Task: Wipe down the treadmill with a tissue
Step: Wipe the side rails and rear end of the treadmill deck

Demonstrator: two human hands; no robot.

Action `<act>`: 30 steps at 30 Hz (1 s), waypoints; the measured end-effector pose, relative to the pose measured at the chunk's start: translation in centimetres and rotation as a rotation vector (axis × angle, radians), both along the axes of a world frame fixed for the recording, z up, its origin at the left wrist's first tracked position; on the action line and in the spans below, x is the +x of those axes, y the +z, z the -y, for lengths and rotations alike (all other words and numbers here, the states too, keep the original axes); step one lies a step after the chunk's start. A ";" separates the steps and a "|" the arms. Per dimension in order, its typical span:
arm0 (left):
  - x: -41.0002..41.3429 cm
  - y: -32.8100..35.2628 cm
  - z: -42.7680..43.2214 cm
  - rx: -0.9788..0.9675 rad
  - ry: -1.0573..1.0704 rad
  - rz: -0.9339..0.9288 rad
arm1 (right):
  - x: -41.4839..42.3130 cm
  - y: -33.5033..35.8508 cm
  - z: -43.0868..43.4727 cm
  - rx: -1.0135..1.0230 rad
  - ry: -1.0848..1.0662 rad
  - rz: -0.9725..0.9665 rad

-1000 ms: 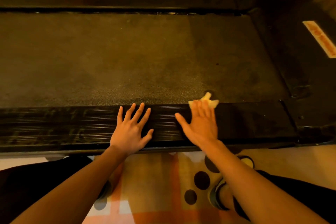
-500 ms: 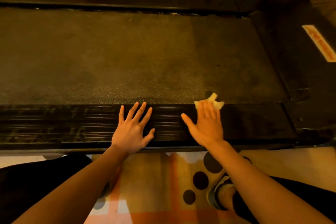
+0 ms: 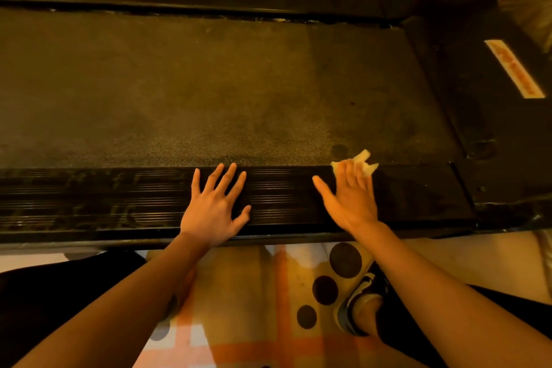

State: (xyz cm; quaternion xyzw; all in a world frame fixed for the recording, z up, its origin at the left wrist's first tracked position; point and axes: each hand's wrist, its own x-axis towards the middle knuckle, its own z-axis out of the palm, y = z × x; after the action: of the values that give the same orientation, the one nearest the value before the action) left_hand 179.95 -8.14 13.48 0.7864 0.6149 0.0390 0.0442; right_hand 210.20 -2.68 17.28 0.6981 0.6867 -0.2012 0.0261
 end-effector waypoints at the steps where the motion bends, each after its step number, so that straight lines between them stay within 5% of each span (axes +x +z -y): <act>1: 0.0 0.0 0.0 -0.001 0.000 -0.002 | -2.1 0.0 0.5 0.009 0.047 -0.023; 5: 0.0 0.0 0.1 -0.016 -0.005 -0.009 | -9.5 -0.2 3.8 -0.007 0.314 -0.056; 9: -0.2 0.1 0.0 -0.029 0.005 -0.016 | -5.7 -0.2 3.5 0.016 0.471 0.031; 16: -0.1 0.1 -0.1 -0.026 0.008 -0.021 | 5.2 -0.3 0.4 0.000 -0.053 0.093; 24: -0.1 0.1 0.0 -0.044 0.022 -0.035 | -4.4 -1.5 3.4 0.091 0.404 -0.036; 30: 1.9 0.6 -0.3 -0.025 0.058 -0.028 | 4.9 -2.1 2.2 0.148 0.146 0.066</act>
State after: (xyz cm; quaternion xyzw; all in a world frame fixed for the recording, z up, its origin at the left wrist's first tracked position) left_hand 181.84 -7.83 14.06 0.7679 0.6386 0.0215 0.0444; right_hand 215.07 -4.85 15.16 0.6525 0.7474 -0.1245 0.0118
